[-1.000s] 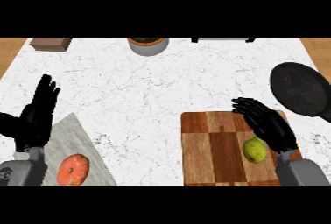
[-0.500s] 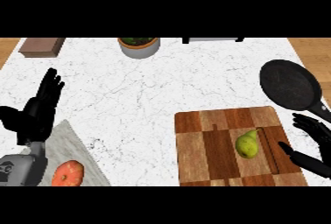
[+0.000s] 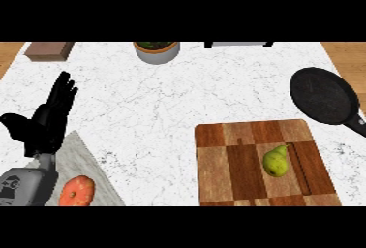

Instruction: Pick the pear from the cutting board and place it in the pan

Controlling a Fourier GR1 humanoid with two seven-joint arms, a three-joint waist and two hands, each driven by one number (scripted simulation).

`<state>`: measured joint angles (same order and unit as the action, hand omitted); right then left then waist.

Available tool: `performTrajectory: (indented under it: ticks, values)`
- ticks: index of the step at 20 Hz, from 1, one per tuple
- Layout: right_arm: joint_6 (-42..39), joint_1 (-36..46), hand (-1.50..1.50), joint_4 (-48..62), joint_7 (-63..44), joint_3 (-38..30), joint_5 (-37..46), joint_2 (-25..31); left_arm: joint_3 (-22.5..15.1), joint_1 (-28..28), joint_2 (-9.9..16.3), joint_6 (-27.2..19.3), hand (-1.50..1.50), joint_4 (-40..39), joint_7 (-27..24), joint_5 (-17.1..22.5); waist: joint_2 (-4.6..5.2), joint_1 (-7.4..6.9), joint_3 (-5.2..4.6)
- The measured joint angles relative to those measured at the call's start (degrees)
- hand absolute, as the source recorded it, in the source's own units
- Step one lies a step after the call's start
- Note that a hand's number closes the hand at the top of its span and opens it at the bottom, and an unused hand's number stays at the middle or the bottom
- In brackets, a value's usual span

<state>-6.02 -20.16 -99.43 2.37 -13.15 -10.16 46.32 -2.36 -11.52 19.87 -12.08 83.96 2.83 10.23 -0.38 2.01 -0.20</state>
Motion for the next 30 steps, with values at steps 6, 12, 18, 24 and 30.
performTrajectory:
  ticks: [6, 12, 18, 24, 30]
  values:
    - [-6.76, 2.15, -1.5, -7.02, -15.69, -5.63, -5.73, 9.03, -0.51, 0.14, -0.87, 0.3, 0.0, 0.81, 0.21, -0.84, 0.21, -1.28, 0.07]
    - [-8.14, 12.4, -1.5, -8.12, -25.97, -3.1, -4.33, 10.61, 0.43, -1.45, -1.1, 1.75, 0.0, 0.65, 1.75, -1.18, 0.4, -2.2, 0.14]
    - [-10.16, 21.69, -1.5, -6.95, -31.56, 3.02, -5.06, 6.89, 0.99, -1.73, -2.17, 2.58, 0.0, 0.19, 1.23, -2.0, 0.44, -2.46, 0.17]
    - [-10.5, 25.12, -1.5, -10.65, -38.27, 7.43, -2.81, 1.39, 1.73, -1.53, -3.14, 3.22, 0.0, 0.56, 1.7, -3.07, 0.38, -2.23, 0.17]
    - [-11.26, 27.05, -1.5, -9.74, -43.56, 10.63, 2.02, -3.29, 2.35, -1.43, -4.57, 3.76, 0.0, -0.59, 0.47, -4.43, 0.4, -2.14, 0.18]
